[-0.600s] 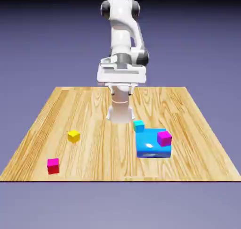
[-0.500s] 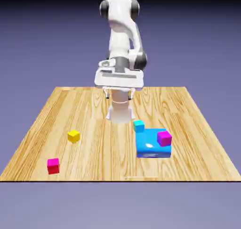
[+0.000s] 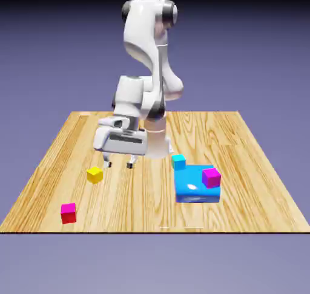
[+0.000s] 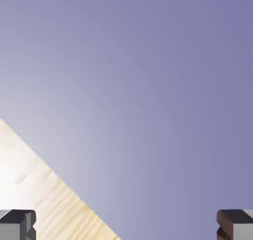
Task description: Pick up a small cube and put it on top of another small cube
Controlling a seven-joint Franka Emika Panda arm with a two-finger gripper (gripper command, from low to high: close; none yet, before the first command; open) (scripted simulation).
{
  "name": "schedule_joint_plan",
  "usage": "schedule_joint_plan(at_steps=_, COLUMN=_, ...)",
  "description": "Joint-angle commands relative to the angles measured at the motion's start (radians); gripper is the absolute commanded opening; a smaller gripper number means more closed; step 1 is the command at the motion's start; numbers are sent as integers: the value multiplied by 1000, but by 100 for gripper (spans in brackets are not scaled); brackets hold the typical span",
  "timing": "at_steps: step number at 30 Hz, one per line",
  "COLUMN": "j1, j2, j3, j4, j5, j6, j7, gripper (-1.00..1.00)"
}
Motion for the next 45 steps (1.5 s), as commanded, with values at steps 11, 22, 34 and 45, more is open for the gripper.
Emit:
schedule_joint_plan(at_steps=11, j1=29, j2=339, j3=-201, j4=156, j5=-224, j6=-13, j7=-478, gripper=0)
schedule_joint_plan(at_steps=22, j1=-23, j2=650, j3=-248, j4=304, j5=-287, j6=84, j7=-637, gripper=0)
schedule_joint_plan(at_steps=34, j1=-34, j2=412, j3=-237, j4=166, j5=-384, j6=-26, j7=-625, gripper=-100)
schedule_joint_plan(at_steps=45, j1=-432, j2=93, j3=-7, j4=-112, j5=-799, j6=-66, j7=-422, gripper=-100)
